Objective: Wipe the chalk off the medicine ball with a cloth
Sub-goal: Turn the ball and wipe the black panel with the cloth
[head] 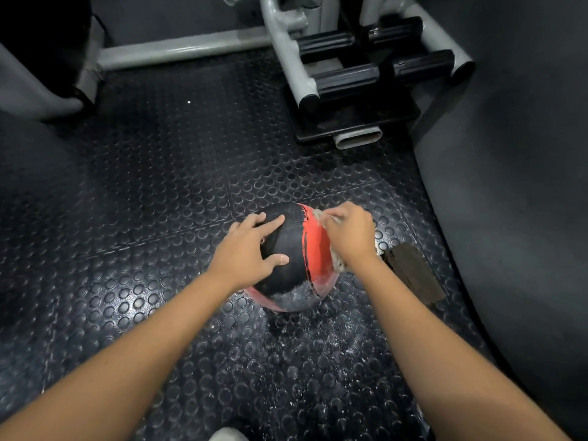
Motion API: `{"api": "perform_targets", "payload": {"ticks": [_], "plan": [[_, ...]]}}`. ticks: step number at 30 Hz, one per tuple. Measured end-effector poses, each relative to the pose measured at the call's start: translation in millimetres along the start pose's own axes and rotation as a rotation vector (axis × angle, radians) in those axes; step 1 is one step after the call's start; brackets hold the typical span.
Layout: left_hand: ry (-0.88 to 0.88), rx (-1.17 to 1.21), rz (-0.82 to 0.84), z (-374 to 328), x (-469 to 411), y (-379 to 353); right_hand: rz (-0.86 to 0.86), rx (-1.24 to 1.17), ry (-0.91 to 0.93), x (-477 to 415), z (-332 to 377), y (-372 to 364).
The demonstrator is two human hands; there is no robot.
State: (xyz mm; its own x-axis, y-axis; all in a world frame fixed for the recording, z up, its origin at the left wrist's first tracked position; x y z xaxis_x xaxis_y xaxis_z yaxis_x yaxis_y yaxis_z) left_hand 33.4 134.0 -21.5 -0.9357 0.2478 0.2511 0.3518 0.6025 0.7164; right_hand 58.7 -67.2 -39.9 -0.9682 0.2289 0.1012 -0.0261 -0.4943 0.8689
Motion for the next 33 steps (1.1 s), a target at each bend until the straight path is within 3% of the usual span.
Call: {"api": "perform_targets", "payload": {"ticks": [3,7,14,18,23,28,33], "plan": [[-0.003,0.016,0.009,2.5,-0.5,3.0,-0.076,-0.098,0.075,43.0,-0.3,-2.5],[-0.027,0.025,0.018,0.9,9.4,-1.8,-0.101,-0.034,0.071,41.5,-2.2,-5.1],[-0.075,0.073,0.014,3.0,34.3,-8.2,0.134,-0.007,-0.043,-9.5,-4.1,-3.6],[0.053,0.258,-0.032,2.9,32.5,-9.9,0.179,-0.152,0.008,14.9,-16.0,-3.5],[0.095,0.178,-0.048,3.4,28.3,-11.1,0.315,-0.228,0.029,30.6,-31.4,-5.8],[0.096,0.123,-0.016,-3.6,19.5,-14.4,0.112,-0.169,-0.055,32.8,-26.2,-2.9],[0.101,0.111,-0.007,-2.2,11.1,-9.7,-0.078,-0.017,0.252,85.6,7.4,-0.6]]}}
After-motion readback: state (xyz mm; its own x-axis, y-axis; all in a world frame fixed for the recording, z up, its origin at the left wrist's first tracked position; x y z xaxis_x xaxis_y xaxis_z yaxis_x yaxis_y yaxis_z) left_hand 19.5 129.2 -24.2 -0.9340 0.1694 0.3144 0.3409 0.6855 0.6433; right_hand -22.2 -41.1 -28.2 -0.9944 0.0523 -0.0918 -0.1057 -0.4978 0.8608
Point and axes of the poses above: each hand's wrist, its own x-axis away from the middle knuckle, its own y-axis out of the back of the hand, z = x × y, the point moved 6 cm from there along -x, towards the middle knuckle, and after that the axes turned 15 degrees about x, right-handed, at the moved point
